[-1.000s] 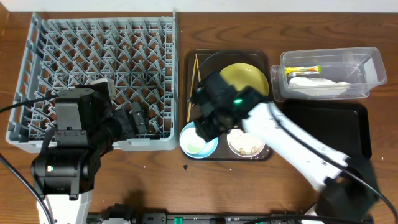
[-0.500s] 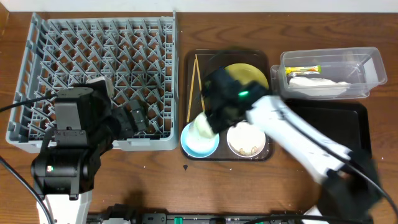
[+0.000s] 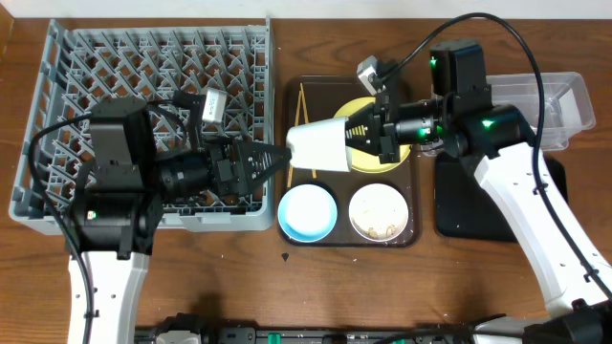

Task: Sort waste into correct bins and load items into the dishwasher
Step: 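Lift the white cup and hand it to the left gripper, then lower the white cup into the dish rack with the left gripper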

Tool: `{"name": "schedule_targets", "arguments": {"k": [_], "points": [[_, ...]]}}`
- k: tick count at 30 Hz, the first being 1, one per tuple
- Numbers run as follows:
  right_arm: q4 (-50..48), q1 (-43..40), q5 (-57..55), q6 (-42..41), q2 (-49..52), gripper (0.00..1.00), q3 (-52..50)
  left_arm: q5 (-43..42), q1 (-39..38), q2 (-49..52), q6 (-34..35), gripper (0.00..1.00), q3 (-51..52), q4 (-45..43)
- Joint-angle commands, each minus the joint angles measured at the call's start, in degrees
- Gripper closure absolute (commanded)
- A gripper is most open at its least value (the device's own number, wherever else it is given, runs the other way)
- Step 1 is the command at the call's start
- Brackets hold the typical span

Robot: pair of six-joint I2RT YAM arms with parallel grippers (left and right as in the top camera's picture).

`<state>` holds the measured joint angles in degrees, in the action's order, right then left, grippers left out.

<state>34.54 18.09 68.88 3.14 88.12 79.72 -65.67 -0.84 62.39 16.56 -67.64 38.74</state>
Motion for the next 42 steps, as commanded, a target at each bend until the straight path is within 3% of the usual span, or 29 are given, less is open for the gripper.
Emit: {"name": "schedule_targets", "arguments": {"k": [1,6,12,17,20,22,25,31,36,37,38,41,42], "points": [[-4.9,2.4,9.6,-2.9,-0.3,0.99,0.2,-11.9,0.1,0.9,0.3,0.02,-1.2,-0.1],[-12.0,6.2,7.1,-7.3,-0.3,0.99,0.2,-13.4,0.1,0.8,0.3,0.05,-1.2,0.8],[-15.5,10.0,-5.4,-12.8,-0.3,0.99,0.2,-13.5,0.1,0.8,0.3,0.3,-1.2,3.2],[-15.5,12.0,-7.2,-12.8,-0.3,0.99,0.2,-13.2,0.1,0.8,0.3,0.45,-1.2,3.2],[-15.4,12.3,-7.2,-12.8,-0.3,0.99,0.2,-12.7,0.1,0.8,0.2,0.44,-1.2,3.1],[-15.4,12.5,-7.1,-12.8,-0.3,0.99,0.2,-12.8,0.1,0.8,0.3,0.23,-1.2,3.2],[-15.4,12.7,-6.9,-12.8,-0.3,0.99,0.2,-12.8,0.1,0.8,0.3,0.22,-1.2,3.2],[-15.3,12.9,-7.0,-12.8,-0.3,0.99,0.2,-12.8,0.1,0.8,0.2,0.43,-1.2,3.1],[-14.2,12.9,-7.0,-12.7,-0.3,0.99,0.2,-12.7,0.1,0.8,0.2,0.5,-1.2,3.1],[-14.0,12.9,-7.0,-12.8,-0.3,0.97,0.2,-12.5,0.1,0.8,0.2,0.51,-1.2,3.1],[-13.7,12.7,-7.2,-12.8,-0.3,0.8,0.2,-10.9,0.1,0.8,0.2,0.5,-1.2,3.2],[-11.9,11.1,-10.1,-12.8,-0.5,0.6,0.2,-4.1,0.1,0.4,0.2,0.49,-1.2,3.7],[-10.5,9.9,-12.0,-12.8,-0.6,0.54,0.2,2.0,0.2,-0.2,0.0,0.49,-1.2,5.0]]}}
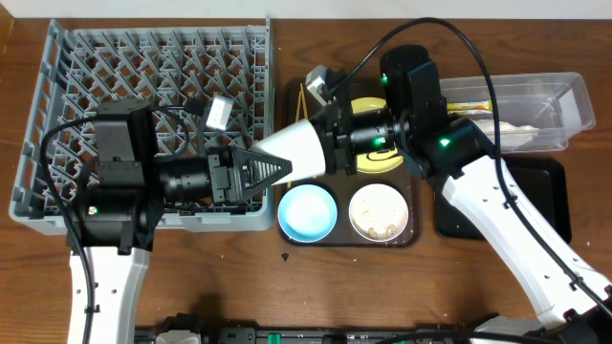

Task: Sort waste into correct bins and load items into the dishwasher
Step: 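Lower the white cup into the dish rack with the left gripper, then grasp the pink bowl of rice with the right gripper and lift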

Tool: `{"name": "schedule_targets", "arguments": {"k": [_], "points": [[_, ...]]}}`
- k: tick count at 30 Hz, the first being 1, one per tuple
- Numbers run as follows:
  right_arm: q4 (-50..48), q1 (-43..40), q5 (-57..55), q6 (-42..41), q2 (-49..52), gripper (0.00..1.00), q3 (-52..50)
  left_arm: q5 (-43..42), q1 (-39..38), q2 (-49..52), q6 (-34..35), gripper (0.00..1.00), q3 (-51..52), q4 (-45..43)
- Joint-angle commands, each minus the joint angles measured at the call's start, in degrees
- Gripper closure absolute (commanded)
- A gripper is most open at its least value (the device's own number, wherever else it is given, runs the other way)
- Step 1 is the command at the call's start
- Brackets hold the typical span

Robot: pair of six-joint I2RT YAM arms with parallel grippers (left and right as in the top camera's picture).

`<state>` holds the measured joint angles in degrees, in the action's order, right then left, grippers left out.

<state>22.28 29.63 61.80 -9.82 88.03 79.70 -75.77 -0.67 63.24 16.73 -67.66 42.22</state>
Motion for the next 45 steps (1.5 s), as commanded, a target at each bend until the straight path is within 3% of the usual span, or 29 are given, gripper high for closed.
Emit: {"name": "schedule_targets", "arguments": {"k": [1,8,11,13,17,20,30,31,36,42,45], "points": [[3.9,-3.3,-8.2,0.2,-0.8,0.48,0.2,17.9,0.0,-1.7,-0.4,0.49,-1.2,3.2],[11.2,-9.0,-11.6,2.2,-2.7,0.39,0.2,33.9,0.2,-5.1,-1.2,0.5,-1.3,7.9],[15.5,-9.3,-14.7,2.4,-2.7,0.37,0.2,44.5,1.9,-5.9,-0.5,0.5,-1.4,13.2],[19.3,-8.9,-16.7,3.9,-2.7,0.37,0.2,54.6,4.7,-6.0,1.4,0.5,-1.4,18.3],[24.0,-7.7,-20.2,5.2,-2.7,0.36,0.2,66.7,11.4,-5.4,6.4,0.5,-1.4,22.9],[25.4,-6.1,-22.7,5.2,-2.7,0.35,0.2,70.4,17.3,-2.5,6.8,0.5,-1.4,23.1],[25.3,-2.4,-25.6,5.2,-2.6,0.32,0.2,71.6,20.6,12.8,6.7,0.5,-1.4,19.8],[25.2,-1.8,-25.6,5.2,-2.6,0.32,0.2,71.5,20.6,15.0,6.7,0.47,-1.4,19.4],[25.6,-1.3,-25.8,5.2,-2.6,0.31,0.2,69.6,20.6,19.1,6.7,0.13,-1.4,19.1],[26.9,-0.8,-28.4,4.8,-2.6,0.18,0.2,67.6,20.6,17.5,5.9,0.1,-5.3,21.8],[29.7,0.3,-38.1,-1.9,-2.6,0.2,0.2,59.4,20.6,15.3,1.1,0.1,-8.4,23.8]]}}
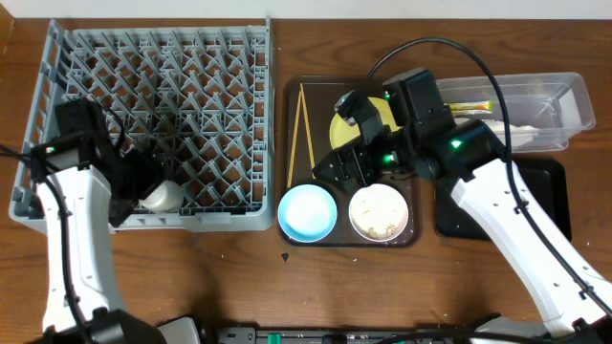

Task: Sort waste into correct bins and load items into the dishwasher
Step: 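Grasp the pink bowl of rice with the right gripper and lift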

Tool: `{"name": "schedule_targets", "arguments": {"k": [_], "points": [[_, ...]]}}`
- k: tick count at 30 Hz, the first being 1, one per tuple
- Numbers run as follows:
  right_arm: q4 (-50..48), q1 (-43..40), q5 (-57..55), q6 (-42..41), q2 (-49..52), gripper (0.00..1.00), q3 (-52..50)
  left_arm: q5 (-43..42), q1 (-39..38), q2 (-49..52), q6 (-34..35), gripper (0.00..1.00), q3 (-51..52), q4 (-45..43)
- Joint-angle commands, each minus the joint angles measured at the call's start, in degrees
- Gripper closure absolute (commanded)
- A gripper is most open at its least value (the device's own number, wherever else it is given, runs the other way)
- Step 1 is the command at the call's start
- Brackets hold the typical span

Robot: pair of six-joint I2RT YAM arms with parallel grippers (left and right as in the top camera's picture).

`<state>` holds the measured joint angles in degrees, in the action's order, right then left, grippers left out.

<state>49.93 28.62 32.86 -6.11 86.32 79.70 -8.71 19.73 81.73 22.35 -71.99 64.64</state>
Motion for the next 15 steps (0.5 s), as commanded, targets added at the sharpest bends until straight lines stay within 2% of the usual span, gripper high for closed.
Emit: {"name": "schedule_targets", "arguments": {"k": [1,4,5,9,15], "points": [[3.5,1.7,-12.6,-8.2,-0.9,0.22,0.2,-12.6,0.1,-4.4,-7.6,0.1,-5.1,1.9],[8.6,3.7,-21.7,-14.2,0.0,0.35,0.1,-22.4,-1.1,-7.8,-15.4,0.1,-6.4,2.2],[10.9,5.1,-25.8,-16.9,1.0,0.44,0.0,-25.5,-2.0,-9.9,-18.3,0.1,-6.4,2.2],[15.3,9.6,-35.8,-25.0,5.7,0.52,-1.2,-26.7,-6.0,-15.8,-21.3,0.1,-6.4,2.2],[12.8,10.5,-35.8,-28.2,14.1,0.58,-2.6,-25.2,-7.7,-19.8,-21.3,0.1,-6.4,2.2]]}}
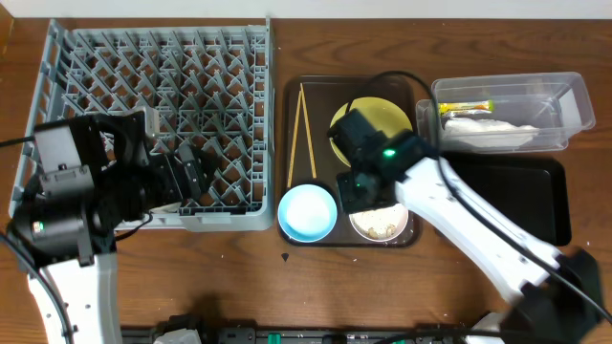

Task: Sort waste into correct bins and load items into the dishwasher
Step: 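Grasp the pink bowl of rice with the right gripper and lift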

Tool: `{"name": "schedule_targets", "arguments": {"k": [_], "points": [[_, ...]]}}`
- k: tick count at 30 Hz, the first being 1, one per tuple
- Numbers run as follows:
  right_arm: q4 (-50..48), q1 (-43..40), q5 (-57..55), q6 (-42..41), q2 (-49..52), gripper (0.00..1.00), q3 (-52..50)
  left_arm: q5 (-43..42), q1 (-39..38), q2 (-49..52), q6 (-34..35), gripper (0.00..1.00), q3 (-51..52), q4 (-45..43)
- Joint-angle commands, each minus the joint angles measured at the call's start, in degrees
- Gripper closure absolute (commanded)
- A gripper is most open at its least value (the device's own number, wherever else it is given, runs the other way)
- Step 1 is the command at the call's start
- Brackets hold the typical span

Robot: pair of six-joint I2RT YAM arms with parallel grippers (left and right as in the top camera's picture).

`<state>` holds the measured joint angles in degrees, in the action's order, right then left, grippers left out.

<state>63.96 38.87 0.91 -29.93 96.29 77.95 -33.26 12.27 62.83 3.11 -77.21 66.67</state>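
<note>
The grey dishwasher rack (153, 86) fills the left of the table. My left gripper (194, 174) hovers over its front right part, fingers apart and holding nothing. A sliver of the white cup (164, 204) shows under the left arm at the rack's front edge. The brown tray (352, 94) holds a yellow plate (382, 115), two chopsticks (301, 134), a blue bowl (306, 212) and a white bowl with food scraps (384, 224). My right gripper (361, 191) points down at the white bowl's left rim, its fingers hidden under the wrist.
A clear plastic bin (507, 91) at the back right holds a yellow wrapper and white tissue. A black tray (507, 201) lies in front of it. A small dark crumb (286, 255) lies on the table before the brown tray.
My left gripper has let go of the white cup and moved right over the rack. My right gripper has moved from above the tray's middle to the white bowl.
My right gripper held the white cup over the tray with my left gripper open beside it. Then the cup's narrow end was between the left fingers. Later my left gripper had the cup in the rack's front. Now the cup lies there, released.
</note>
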Motion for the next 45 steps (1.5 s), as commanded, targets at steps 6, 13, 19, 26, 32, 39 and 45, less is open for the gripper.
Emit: {"name": "schedule_targets", "arguments": {"k": [6,13,19,26,32,39,45], "points": [[-5.6,0.2,-1.7,-9.2,12.9,0.6,-0.9,-0.6,-0.3,-0.8,-2.0,0.1,-0.9,0.6],[-9.0,0.1,-1.3,-10.6,15.2,0.74,-0.9,-0.6,-0.3,-0.6,-2.0,0.1,-0.9,0.6],[-8.8,0.0,-2.1,-10.7,16.6,0.88,-1.2,-0.6,-0.3,-0.6,-2.0,0.1,-0.9,0.8],[-7.6,-0.2,-4.0,-10.8,18.0,0.97,-1.3,-0.6,-0.3,-0.6,-2.0,0.1,-0.9,1.7],[-6.3,-0.3,-4.1,-10.3,17.7,0.99,-1.2,-0.6,-0.3,-0.6,-2.0,0.1,-0.9,1.7],[-2.4,-3.6,1.6,-3.4,11.8,0.99,-1.2,-0.6,-0.3,-0.3,-2.0,0.1,-0.9,1.7],[-2.7,-17.9,25.8,16.8,-0.2,0.99,-1.2,-0.6,-0.2,0.2,-2.1,0.1,-0.9,1.6]]}}
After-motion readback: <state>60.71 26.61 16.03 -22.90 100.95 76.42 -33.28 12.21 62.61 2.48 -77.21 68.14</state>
